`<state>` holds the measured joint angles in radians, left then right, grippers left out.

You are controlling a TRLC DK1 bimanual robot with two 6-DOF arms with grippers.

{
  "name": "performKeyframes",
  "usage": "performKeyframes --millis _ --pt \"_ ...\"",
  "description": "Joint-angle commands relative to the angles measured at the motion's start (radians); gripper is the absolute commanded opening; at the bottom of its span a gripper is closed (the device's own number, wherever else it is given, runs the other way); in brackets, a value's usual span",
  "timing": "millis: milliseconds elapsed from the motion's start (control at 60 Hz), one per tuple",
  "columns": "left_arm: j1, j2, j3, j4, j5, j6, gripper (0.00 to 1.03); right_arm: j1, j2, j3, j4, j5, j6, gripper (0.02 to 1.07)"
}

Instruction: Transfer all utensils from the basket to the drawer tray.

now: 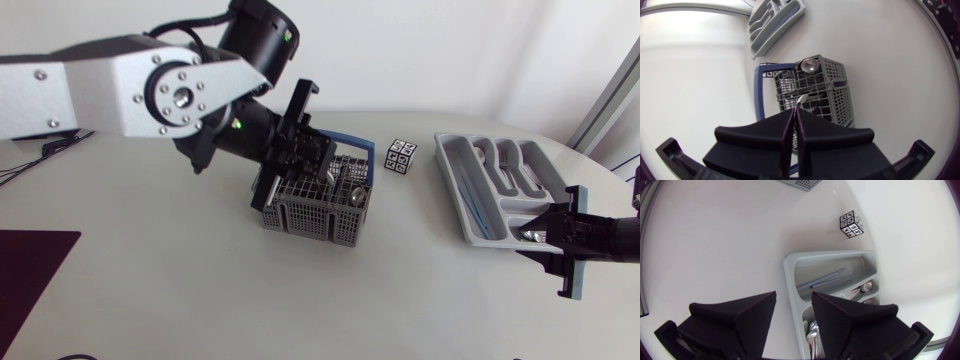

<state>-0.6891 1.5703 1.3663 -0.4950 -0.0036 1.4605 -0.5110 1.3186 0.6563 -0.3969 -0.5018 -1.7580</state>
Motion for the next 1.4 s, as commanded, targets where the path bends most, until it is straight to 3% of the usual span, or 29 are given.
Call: performKeyframes --millis 0,300,450,817,1117,1383 --pt "0.026 0.030 0.108 -0.031 0.022 -0.049 0.03 0.009 -0.022 -0.026 -0.020 -0.007 0.000 0.56" --pt "0.059 0.135 0.364 -0.335 0.103 -0.154 0.03 0.009 -0.055 -0.029 -0.059 -0.017 -0.006 0.56" --pt "0.062 0.162 0.410 -0.399 0.111 -0.203 0.03 0.009 -0.071 -0.037 -0.071 -0.017 -0.008 0.56" --pt "0.026 0.189 0.410 -0.452 0.039 -0.491 0.03 0.012 -0.119 -0.058 -0.088 -0.020 -0.006 0.59" --pt "-0.018 0.189 0.412 -0.470 -0.098 -0.798 0.03 0.039 -0.168 -0.064 -0.131 -0.023 0.022 0.59" --pt "-0.020 0.140 0.415 -0.490 -0.131 -0.914 0.03 0.120 -0.249 -0.050 -0.186 -0.026 0.164 0.66"
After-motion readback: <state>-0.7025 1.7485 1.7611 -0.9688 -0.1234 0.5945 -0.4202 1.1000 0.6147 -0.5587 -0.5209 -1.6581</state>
